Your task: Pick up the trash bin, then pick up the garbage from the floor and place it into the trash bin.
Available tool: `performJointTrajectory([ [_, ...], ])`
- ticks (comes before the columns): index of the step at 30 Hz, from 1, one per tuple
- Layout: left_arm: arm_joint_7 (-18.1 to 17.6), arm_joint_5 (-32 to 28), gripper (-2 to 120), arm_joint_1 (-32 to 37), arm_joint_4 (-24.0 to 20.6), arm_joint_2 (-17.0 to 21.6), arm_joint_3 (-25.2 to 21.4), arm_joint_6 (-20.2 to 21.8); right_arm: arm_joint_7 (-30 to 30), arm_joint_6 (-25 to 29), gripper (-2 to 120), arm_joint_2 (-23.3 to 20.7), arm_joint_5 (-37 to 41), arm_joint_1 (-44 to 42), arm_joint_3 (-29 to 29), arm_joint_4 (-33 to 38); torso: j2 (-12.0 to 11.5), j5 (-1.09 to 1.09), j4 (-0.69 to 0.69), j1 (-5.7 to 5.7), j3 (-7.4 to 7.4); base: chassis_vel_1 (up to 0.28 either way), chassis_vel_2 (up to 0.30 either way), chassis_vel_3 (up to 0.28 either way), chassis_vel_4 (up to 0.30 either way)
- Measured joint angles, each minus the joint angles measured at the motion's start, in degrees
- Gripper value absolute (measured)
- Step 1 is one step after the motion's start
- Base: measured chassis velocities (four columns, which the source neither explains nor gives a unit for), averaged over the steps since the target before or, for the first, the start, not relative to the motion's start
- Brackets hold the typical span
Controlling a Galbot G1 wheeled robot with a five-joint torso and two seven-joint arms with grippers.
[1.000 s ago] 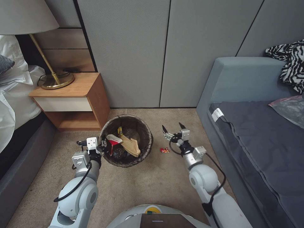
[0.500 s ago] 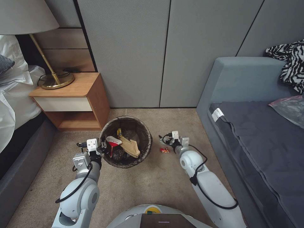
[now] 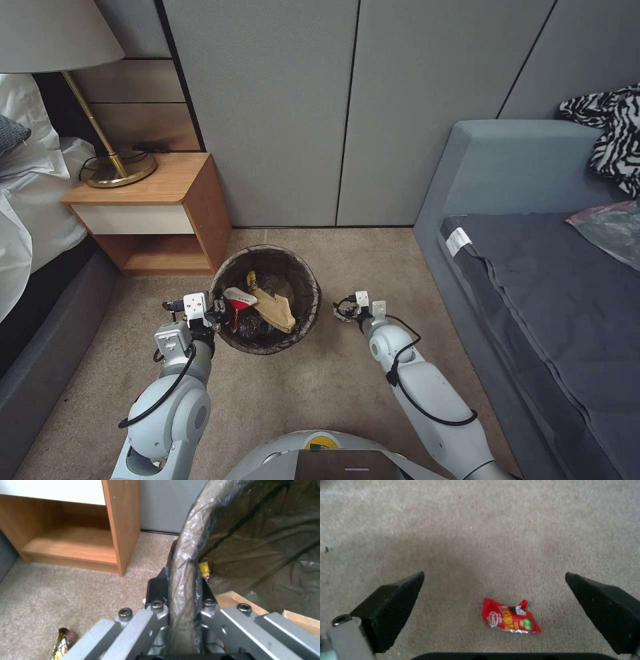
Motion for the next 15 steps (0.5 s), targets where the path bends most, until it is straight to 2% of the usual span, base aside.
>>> performJointTrajectory([
  [15, 0.02, 0.47, 4, 0.15, 0.2, -0.29, 0.3, -0.11, -1.68, 3.49, 100, 1.25, -3.38, 2.05, 0.24, -8.04, 0.0, 0.0, 0.0, 0.0, 0.0, 0.0, 0.0, 0.0, 0.0],
])
